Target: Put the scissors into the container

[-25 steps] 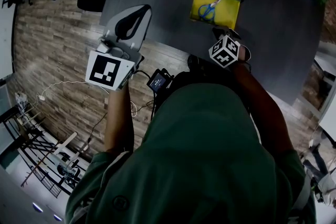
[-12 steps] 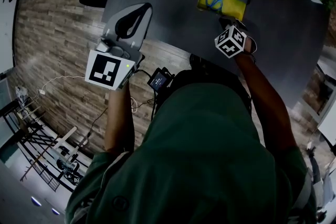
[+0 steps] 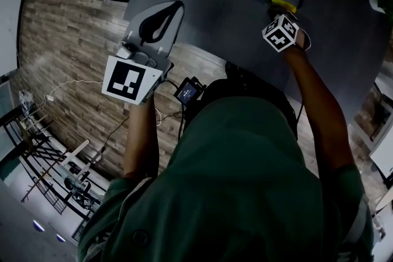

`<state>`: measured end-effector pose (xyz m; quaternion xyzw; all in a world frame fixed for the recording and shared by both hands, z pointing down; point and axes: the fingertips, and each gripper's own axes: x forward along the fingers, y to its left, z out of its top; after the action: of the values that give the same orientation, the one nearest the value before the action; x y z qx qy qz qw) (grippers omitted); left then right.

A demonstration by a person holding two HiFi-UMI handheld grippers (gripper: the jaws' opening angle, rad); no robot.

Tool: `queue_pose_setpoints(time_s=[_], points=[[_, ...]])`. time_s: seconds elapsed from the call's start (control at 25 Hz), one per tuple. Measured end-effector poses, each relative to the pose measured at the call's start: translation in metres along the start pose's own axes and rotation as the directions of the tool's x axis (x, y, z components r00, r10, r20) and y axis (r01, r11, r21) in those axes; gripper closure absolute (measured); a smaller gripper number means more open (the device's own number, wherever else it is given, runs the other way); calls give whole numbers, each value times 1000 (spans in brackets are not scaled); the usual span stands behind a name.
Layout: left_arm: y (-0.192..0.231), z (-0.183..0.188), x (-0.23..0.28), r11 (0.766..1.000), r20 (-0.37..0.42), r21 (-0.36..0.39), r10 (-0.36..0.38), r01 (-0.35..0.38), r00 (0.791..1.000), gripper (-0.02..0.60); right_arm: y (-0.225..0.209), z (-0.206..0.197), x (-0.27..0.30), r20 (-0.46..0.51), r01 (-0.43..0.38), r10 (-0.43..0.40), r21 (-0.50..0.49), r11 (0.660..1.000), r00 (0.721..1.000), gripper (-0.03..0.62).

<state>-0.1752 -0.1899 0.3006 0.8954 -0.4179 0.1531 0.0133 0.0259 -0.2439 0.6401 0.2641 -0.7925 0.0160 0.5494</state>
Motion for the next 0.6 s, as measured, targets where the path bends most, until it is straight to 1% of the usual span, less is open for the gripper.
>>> queue_pose_setpoints(time_s=[0.12,0.28,0.4,0.6], points=[[3,-3,-3,1000,-6,-5,10,-10,1000,578,-21,7,-1,4,10,-10,2,1000,1000,589],[0,-7,-5,1000,-2,-8,13,-13,1000,578,-21,9,1,-13,-77,77,10,997,997,589],[-3,-1,-3,1000,16,-3,5,-4,1000,578,-24,12,-7,5,-56,56,14,998,998,589],[-1,11,-5,1000,54,6,-1,0,999,578,-39,36,-38,94,-11,8,34,999,996,589]])
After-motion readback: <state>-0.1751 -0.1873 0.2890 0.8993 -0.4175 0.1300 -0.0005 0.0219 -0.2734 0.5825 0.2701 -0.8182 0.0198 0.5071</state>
